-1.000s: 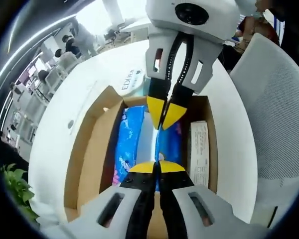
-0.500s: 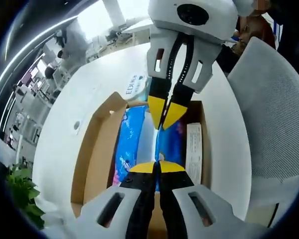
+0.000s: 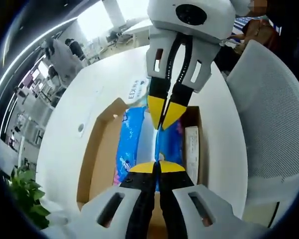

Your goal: Operate the shoe box by opening the lid, removing the specified soft item, and placing it in the target area until the item is outside and the box remains undamaged.

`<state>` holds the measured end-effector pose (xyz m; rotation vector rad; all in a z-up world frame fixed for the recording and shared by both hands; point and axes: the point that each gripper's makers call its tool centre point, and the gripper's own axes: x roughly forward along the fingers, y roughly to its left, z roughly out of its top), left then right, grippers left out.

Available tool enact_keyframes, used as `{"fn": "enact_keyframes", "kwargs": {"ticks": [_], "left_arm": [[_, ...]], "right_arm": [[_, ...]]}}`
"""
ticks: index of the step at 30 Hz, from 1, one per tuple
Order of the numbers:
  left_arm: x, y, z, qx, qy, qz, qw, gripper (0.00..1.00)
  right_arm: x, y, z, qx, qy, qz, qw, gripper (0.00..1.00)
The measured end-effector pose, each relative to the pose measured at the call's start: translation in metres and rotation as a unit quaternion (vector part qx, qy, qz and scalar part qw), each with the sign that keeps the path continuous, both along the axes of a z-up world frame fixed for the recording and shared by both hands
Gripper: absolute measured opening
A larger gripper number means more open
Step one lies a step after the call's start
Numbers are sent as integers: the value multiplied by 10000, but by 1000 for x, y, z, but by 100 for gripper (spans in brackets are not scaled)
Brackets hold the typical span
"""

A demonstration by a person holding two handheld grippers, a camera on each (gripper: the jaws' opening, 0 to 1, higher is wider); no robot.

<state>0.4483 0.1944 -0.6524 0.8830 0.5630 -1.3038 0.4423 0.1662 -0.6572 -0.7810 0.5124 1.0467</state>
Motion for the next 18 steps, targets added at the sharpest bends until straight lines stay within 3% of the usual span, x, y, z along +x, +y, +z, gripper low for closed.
{"fn": "enact_keyframes", "kwargs": {"ticks": [18], "left_arm": [[-5, -10, 24, -10, -97, -83, 9999, 0]], "right_arm": [[-6, -10, 23, 4, -111, 2, 9999, 0]]}}
